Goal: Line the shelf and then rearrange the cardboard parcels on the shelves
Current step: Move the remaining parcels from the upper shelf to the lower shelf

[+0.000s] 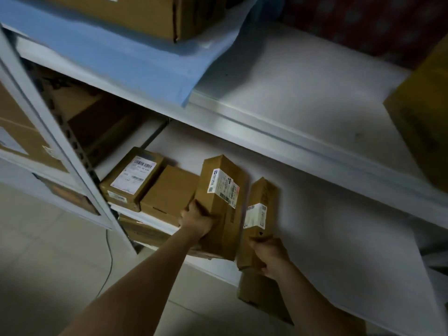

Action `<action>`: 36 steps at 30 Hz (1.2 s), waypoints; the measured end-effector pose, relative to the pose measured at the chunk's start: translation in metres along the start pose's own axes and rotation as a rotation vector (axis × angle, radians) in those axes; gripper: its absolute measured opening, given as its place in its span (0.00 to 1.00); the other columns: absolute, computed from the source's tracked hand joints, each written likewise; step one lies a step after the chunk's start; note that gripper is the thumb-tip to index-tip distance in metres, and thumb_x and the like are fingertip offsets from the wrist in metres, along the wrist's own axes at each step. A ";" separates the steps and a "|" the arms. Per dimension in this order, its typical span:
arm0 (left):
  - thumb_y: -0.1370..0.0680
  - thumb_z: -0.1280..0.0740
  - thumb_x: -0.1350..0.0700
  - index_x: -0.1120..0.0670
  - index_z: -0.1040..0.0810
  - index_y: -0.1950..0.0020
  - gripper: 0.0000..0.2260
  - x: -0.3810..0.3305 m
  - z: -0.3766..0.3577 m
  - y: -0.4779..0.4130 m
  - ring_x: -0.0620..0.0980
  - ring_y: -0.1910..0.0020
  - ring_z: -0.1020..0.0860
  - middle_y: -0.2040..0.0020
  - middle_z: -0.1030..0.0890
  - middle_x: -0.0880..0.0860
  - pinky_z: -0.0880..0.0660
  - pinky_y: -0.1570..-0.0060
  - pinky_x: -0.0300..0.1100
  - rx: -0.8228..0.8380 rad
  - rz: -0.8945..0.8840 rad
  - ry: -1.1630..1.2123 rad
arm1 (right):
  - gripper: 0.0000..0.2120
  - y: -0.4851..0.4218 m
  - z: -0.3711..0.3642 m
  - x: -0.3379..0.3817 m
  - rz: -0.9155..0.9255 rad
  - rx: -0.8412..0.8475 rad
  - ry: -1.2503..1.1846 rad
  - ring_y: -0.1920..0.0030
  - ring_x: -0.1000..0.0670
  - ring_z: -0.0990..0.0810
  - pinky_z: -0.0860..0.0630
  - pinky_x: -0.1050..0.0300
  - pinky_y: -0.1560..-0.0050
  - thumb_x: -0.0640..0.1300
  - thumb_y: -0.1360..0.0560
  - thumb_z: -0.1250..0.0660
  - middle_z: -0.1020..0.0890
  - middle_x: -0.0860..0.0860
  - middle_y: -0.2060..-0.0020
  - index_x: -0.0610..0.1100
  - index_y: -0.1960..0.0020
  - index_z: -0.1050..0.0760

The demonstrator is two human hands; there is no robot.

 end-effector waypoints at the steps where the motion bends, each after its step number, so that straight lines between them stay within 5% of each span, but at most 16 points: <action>1: 0.28 0.28 0.46 0.46 0.49 0.21 0.41 0.001 -0.006 -0.005 0.64 0.26 0.42 0.24 0.43 0.56 0.38 0.29 0.62 0.013 -0.033 -0.066 | 0.33 -0.010 -0.003 -0.001 0.001 -0.013 0.038 0.49 0.44 0.23 0.20 0.46 0.47 0.61 0.30 0.29 0.23 0.45 0.42 0.43 0.34 0.32; 6: 0.21 0.35 0.58 0.52 0.52 0.19 0.35 0.008 -0.022 -0.037 0.58 0.23 0.44 0.21 0.43 0.56 0.41 0.25 0.53 -0.061 -0.257 -0.451 | 0.27 -0.050 -0.024 0.006 0.051 -0.050 0.155 0.44 0.41 0.21 0.22 0.52 0.49 0.55 0.25 0.33 0.22 0.42 0.42 0.39 0.35 0.35; 9: 0.22 0.35 0.62 0.44 0.51 0.20 0.37 0.020 -0.017 -0.044 0.57 0.23 0.44 0.21 0.46 0.54 0.38 0.26 0.53 -0.078 -0.337 -0.604 | 0.18 -0.053 -0.038 0.004 0.082 -0.003 0.196 0.46 0.41 0.20 0.22 0.51 0.49 0.47 0.24 0.38 0.21 0.43 0.45 0.42 0.36 0.34; 13: 0.21 0.34 0.50 0.42 0.47 0.21 0.33 0.024 -0.014 -0.046 0.59 0.22 0.49 0.20 0.50 0.56 0.43 0.24 0.54 -0.091 -0.443 -0.977 | 0.16 -0.051 -0.044 0.002 0.104 0.001 0.137 0.41 0.42 0.23 0.28 0.54 0.46 0.43 0.21 0.43 0.22 0.44 0.40 0.45 0.33 0.34; 17: 0.28 0.34 0.33 0.43 0.60 0.20 0.47 0.029 -0.009 -0.048 0.63 0.22 0.61 0.21 0.63 0.60 0.60 0.26 0.61 0.052 -0.428 -1.244 | 0.19 -0.048 -0.051 -0.002 0.097 0.020 0.073 0.42 0.43 0.22 0.26 0.54 0.44 0.41 0.23 0.39 0.21 0.46 0.41 0.47 0.33 0.33; 21: 0.27 0.32 0.37 0.45 0.60 0.20 0.47 0.035 0.001 -0.048 0.63 0.22 0.57 0.21 0.59 0.61 0.57 0.24 0.62 -0.079 -0.403 -1.236 | 0.22 -0.077 -0.071 -0.016 0.159 0.115 0.026 0.47 0.47 0.19 0.21 0.50 0.44 0.47 0.31 0.35 0.17 0.52 0.47 0.52 0.38 0.27; 26: 0.26 0.32 0.37 0.47 0.62 0.20 0.47 0.042 0.002 -0.039 0.64 0.22 0.58 0.21 0.62 0.60 0.58 0.25 0.62 -0.091 -0.389 -1.152 | 0.26 -0.034 -0.066 -0.001 0.136 0.176 -0.036 0.42 0.46 0.23 0.25 0.56 0.46 0.43 0.27 0.30 0.22 0.47 0.39 0.47 0.32 0.35; 30: 0.24 0.33 0.44 0.48 0.49 0.21 0.36 0.021 0.001 -0.003 0.61 0.23 0.48 0.23 0.47 0.59 0.48 0.25 0.59 -0.055 -0.468 -1.118 | 0.28 -0.004 -0.038 -0.005 0.064 0.100 0.004 0.34 0.43 0.27 0.28 0.55 0.39 0.41 0.21 0.36 0.30 0.43 0.31 0.43 0.24 0.43; 33: 0.22 0.35 0.51 0.46 0.32 0.28 0.22 -0.013 -0.002 0.034 0.55 0.33 0.29 0.33 0.27 0.53 0.31 0.34 0.50 0.080 -0.605 -1.076 | 0.22 0.029 -0.001 -0.001 0.098 0.036 -0.002 0.36 0.44 0.26 0.27 0.53 0.37 0.42 0.20 0.39 0.29 0.42 0.30 0.42 0.26 0.35; 36: 0.20 0.37 0.50 0.45 0.22 0.37 0.12 -0.062 -0.010 0.082 0.49 0.45 0.19 0.41 0.19 0.47 0.23 0.45 0.42 0.219 -0.802 -0.995 | 0.17 0.067 0.044 0.017 0.158 -0.036 -0.016 0.46 0.47 0.24 0.25 0.50 0.39 0.42 0.21 0.39 0.23 0.41 0.37 0.41 0.33 0.27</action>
Point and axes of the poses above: each hand's wrist, its own y-axis away from the middle knuckle, its own z-axis out of the back of the hand, x = y × z, the point moved 1 cm from there along -y, towards the middle knuckle
